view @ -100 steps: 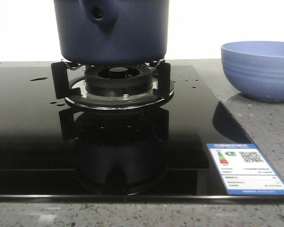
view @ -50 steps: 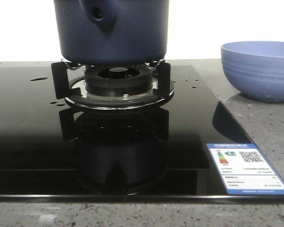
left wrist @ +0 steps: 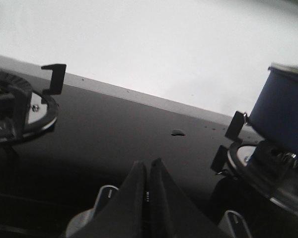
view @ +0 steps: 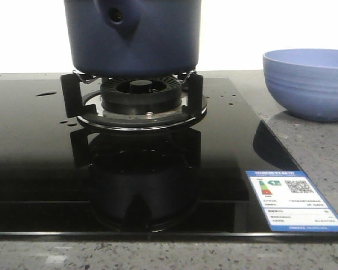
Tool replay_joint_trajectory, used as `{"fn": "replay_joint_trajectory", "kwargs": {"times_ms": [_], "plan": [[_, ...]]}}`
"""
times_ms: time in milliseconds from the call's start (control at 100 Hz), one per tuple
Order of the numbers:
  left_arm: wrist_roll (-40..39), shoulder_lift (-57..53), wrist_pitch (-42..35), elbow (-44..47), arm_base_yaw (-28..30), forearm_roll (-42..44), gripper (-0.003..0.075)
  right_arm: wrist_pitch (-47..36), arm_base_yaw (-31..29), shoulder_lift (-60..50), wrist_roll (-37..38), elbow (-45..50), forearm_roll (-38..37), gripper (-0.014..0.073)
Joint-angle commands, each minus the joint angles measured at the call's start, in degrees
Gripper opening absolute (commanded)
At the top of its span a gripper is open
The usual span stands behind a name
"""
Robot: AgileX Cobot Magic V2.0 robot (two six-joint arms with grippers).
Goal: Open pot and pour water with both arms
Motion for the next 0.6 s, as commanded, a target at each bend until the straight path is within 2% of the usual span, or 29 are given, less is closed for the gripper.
{"fn": "replay_joint_trajectory", "kwargs": {"times_ms": [0, 160, 250, 410, 590], "plan": [[-0.49, -1.61, -4.33, 1.94, -0.44, -6.42, -0.0019, -4.93, 0.21, -0.97, -0.07, 1.45, 6.53, -0.0067], [-0.49, -1.61, -4.72, 1.89, -0.44, -19.57, -0.0019, -4.93, 0.21, -0.97, -0.07, 1.45, 19.41, -0.0067], [-0.49, -1.61, -5.30, 1.14, -0.44, -24.06, -0.0019, -3.63, 0.21, -0.97, -0.07, 0.43, 21.56, -0.0066], [0.63, -1.35, -2.30, -4.69, -0.44, -21.45, -0.0019, 6.49, 0.21, -0.82, -2.58, -5.61, 18.25, -0.0053], [7.14, 5.06, 9.38, -18.10, -0.44, -12.25, -0.0019, 14.82, 0.21, 4.88, -7.01, -15.86, 16.44, -0.0053]]}}
